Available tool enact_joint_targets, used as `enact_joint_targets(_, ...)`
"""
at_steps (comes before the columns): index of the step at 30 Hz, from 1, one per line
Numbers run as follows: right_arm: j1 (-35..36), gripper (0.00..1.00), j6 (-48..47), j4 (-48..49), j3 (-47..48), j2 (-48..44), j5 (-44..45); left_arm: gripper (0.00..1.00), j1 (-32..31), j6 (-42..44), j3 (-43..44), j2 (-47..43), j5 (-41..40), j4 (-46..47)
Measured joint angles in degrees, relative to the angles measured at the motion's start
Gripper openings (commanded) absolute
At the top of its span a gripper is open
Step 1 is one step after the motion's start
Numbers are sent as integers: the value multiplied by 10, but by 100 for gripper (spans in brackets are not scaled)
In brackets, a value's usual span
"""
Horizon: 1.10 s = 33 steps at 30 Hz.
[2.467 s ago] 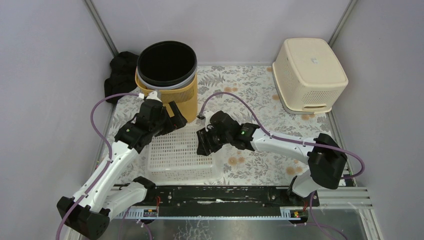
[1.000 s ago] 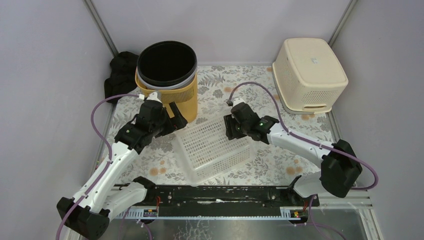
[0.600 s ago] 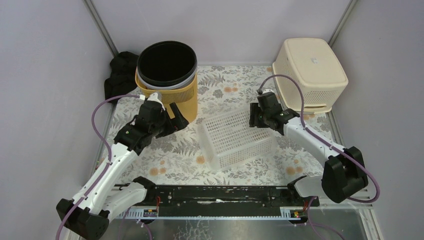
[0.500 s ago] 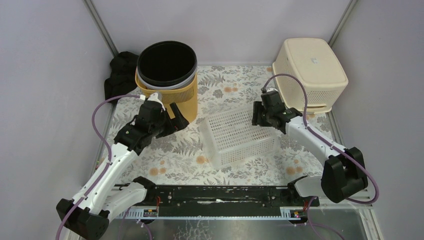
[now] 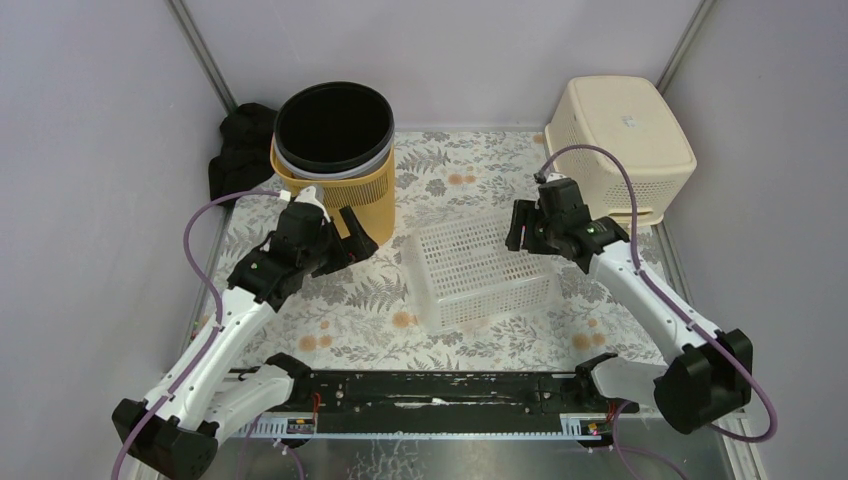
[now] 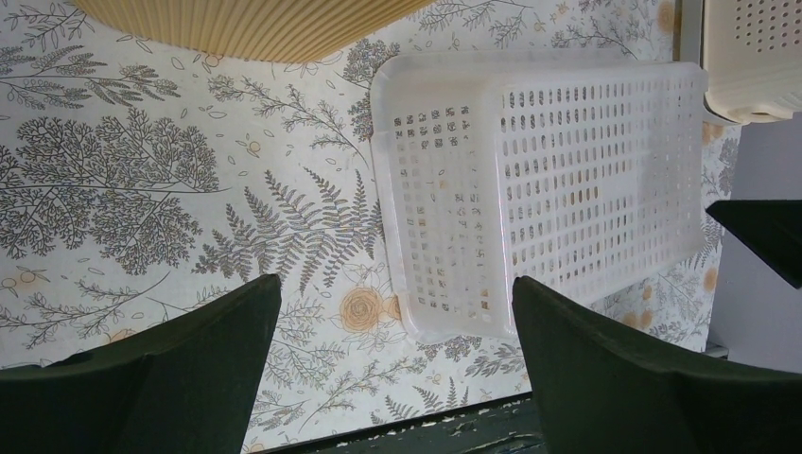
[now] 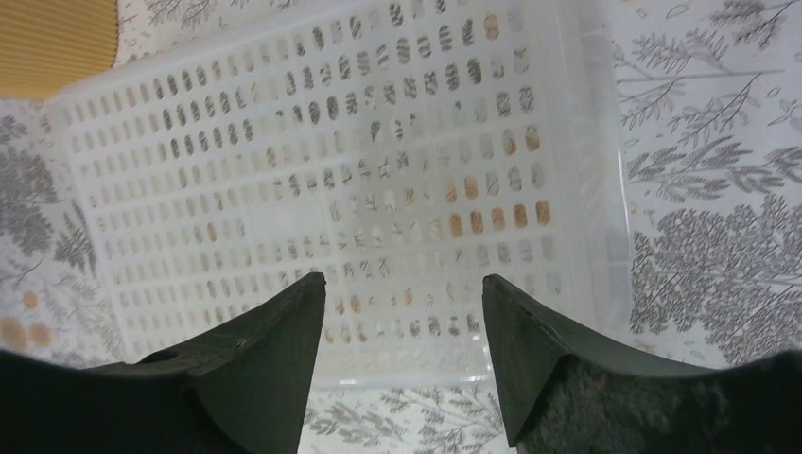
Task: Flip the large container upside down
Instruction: Move the container to the center of the board.
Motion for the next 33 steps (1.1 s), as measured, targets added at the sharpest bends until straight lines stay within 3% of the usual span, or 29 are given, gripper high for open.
enact_joint_targets(6,26,70,17,-47,-6,-37,-28,100,0,0,0,0,0,0)
enact_joint_targets(13,171,70,64,-94,-21,-43,-30,100,0,3,0,7,0,0)
enact_joint_targets(18,238,70,99,-121,-21,-73,-32,100,0,3,0,7,0,0)
enact_joint_targets(25,257,70,135,-110,-72,-103,-36,100,0,3,5,6,0,0)
enact_joint_targets(33,261,68,157,-57,-133,-61,-34,100,0,3,4,-5,0,0)
